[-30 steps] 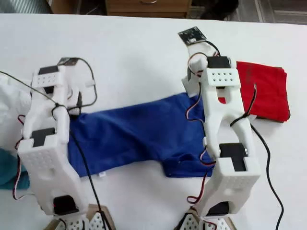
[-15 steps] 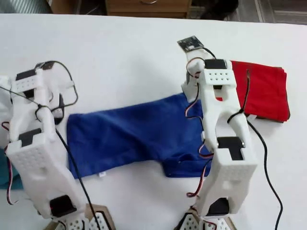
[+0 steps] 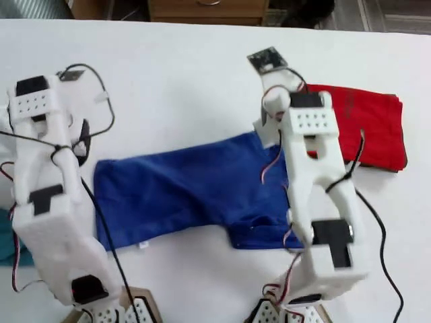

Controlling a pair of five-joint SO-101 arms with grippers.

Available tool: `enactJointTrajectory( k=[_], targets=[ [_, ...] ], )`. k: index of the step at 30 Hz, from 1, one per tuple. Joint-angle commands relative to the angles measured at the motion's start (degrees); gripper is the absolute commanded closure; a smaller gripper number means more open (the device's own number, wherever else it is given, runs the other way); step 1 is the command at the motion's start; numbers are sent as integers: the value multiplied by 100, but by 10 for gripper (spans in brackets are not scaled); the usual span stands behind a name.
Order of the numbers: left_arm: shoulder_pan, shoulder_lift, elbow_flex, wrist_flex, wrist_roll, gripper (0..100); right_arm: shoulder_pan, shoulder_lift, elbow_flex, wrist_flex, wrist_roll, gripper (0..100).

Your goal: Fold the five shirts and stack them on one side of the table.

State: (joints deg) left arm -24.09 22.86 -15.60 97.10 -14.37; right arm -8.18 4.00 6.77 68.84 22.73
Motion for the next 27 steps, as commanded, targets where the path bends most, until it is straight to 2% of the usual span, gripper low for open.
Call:
enactJointTrajectory(
  k=[1, 5, 8, 13, 16, 20, 27],
  targets=[
    [527, -1336, 1525, -598, -123, 975, -75, -857, 1204, -725, 0, 978],
    [1354, -2110, 3407, -1574, -123, 975, -31, -1051, 2136, -1095, 0, 978],
    [1714, -2189, 4145, -1934, -123, 975, -40, -1051, 2444, -1095, 0, 978],
    [1240, -1802, 4655, -2119, -545, 975, -22, -1015, 2558, -1086, 0, 978],
    [615, -1380, 4567, -2163, -897, 975, -31, -787, 2558, -1103, 0, 978],
    [-18, -651, 3864, -1978, -1240, 975, -13, -171, 2523, -1279, 0, 978],
    [-167, 651, 1895, -1116, -1231, 975, 189, 365, 2127, -1420, 0, 978]
  ],
)
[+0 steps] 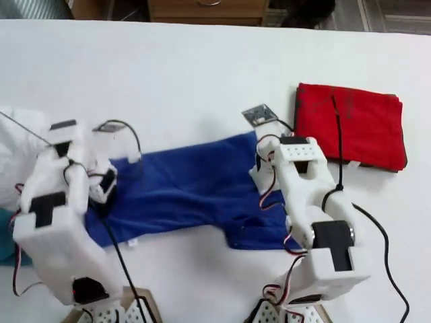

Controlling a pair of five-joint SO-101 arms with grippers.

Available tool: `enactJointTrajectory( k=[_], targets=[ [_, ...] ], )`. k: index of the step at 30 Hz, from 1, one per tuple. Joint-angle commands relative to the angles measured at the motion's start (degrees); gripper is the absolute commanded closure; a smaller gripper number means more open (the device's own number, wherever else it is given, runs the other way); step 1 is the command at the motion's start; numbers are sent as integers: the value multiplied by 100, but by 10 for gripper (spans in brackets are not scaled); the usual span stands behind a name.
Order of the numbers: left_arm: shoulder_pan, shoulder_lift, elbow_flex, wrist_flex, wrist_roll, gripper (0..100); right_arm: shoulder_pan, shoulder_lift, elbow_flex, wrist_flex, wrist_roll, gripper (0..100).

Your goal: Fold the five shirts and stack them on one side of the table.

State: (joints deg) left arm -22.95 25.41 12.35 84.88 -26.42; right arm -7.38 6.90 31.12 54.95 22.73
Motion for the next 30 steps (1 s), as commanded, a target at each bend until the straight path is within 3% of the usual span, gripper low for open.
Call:
enactJointTrajectory(
  k=[1, 11, 15, 19, 24, 30],
  targets=[
    [-281, 510, -1191, 202, -18, 975, 110, 75, -431, -13, 0, 978],
    [-18, 905, -3451, 1697, 0, 975, 57, 31, -1635, 831, 0, 978],
    [18, 703, -3301, 1714, 0, 975, 13, -101, -1626, 1200, 0, 978],
    [-18, -255, -2466, 1653, -53, 974, -514, -1121, -607, 1095, 97, 978],
    [18, -2040, -268, 220, -79, 975, -1174, -3134, 1451, 382, 316, 978],
    [-158, -2655, 2167, -2277, -273, 975, -769, -4004, 2426, 207, 369, 978]
  ],
)
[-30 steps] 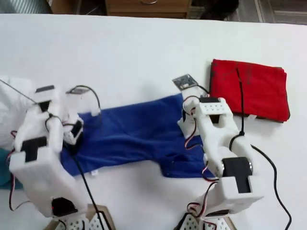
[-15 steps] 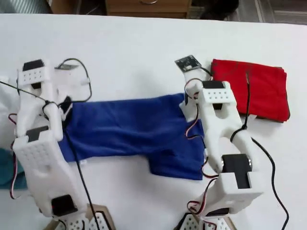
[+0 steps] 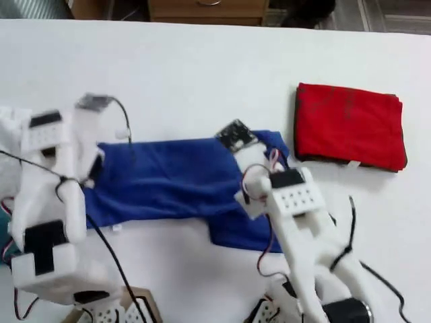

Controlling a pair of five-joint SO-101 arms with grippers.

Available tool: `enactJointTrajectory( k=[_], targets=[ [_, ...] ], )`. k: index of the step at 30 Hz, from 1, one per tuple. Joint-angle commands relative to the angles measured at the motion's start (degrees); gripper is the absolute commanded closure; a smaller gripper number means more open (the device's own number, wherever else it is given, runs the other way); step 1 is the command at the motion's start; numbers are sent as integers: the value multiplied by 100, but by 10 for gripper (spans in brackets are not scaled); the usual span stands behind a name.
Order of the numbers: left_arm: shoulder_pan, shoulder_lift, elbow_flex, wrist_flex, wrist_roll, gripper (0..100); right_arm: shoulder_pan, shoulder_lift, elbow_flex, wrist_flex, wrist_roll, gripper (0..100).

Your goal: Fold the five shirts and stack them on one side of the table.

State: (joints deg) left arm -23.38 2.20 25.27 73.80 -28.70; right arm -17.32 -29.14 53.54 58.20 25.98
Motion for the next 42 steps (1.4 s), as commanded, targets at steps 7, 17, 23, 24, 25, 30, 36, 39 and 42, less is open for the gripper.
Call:
enactJointTrajectory(
  k=[7, 17, 23, 24, 25, 30, 36, 39, 42],
  targets=[
    [-343, -35, 1209, -1916, 229, 975, 312, -66, 255, -84, 44, 978],
    [-343, 9, 1226, -1934, 220, 975, -400, 92, 431, 866, 976, 978],
    [-343, 9, 1262, -1943, 229, 974, -919, 92, 615, 998, 993, 978],
    [-343, 9, 1262, -1943, 229, 974, -954, 75, 607, 1015, 993, 978],
    [-343, 9, 1262, -1943, 229, 974, -980, 31, 598, 1042, 1002, 978],
    [-343, 9, 1262, -1943, 229, 974, -971, -892, 598, 1147, 1020, 978],
    [-343, 9, 1270, -1943, 229, 974, -488, -2185, 747, 708, 967, 978],
    [-343, 9, 1270, -1943, 229, 974, 4, -2123, 1064, 268, 1011, 978],
    [-343, 9, 1270, -1943, 229, 974, 435, -1842, 1345, -189, 1178, 978]
  ],
)
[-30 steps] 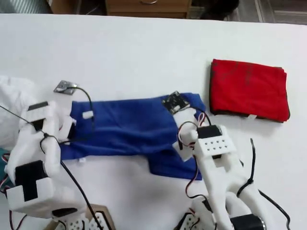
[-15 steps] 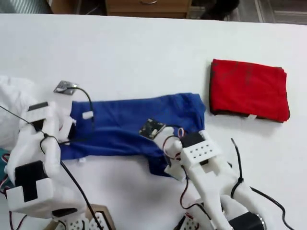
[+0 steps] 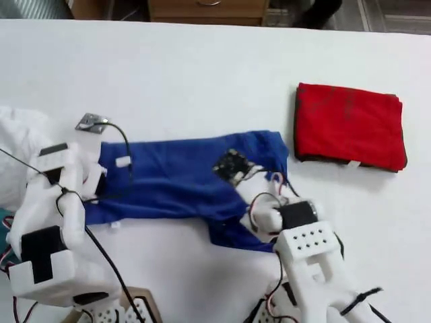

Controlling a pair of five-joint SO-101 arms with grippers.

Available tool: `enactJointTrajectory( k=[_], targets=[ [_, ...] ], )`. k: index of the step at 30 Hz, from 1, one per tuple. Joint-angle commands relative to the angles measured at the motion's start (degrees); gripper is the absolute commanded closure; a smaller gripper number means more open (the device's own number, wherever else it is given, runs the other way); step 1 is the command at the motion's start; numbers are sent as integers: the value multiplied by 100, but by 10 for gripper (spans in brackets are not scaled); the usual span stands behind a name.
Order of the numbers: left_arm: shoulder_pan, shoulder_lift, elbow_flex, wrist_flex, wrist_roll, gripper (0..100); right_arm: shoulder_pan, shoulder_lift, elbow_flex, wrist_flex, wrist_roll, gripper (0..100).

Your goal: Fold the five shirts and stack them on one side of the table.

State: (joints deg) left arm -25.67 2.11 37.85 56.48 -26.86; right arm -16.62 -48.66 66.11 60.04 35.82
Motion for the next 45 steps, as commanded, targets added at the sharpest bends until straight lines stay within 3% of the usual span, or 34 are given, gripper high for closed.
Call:
enactJointTrajectory(
  k=[1, 9, 19, 31, 38, 45],
  targets=[
    [-114, 18, 13, -211, 44, 974, 444, 251, 141, -488, 352, 978],
    [-114, 18, 13, -211, 44, 974, 673, 1481, 9, -1015, 642, 978],
    [-114, 18, 13, -211, 44, 974, -233, 1622, -26, -22, 738, 978],
    [-114, 18, 13, -211, 44, 974, -514, -233, 18, 1007, 949, 971],
    [-114, 18, 13, -211, 44, 974, -523, -321, 202, 1226, 958, 745],
    [-114, 18, 13, -211, 44, 974, -1182, -312, 325, 1226, 958, 779]
  ],
)
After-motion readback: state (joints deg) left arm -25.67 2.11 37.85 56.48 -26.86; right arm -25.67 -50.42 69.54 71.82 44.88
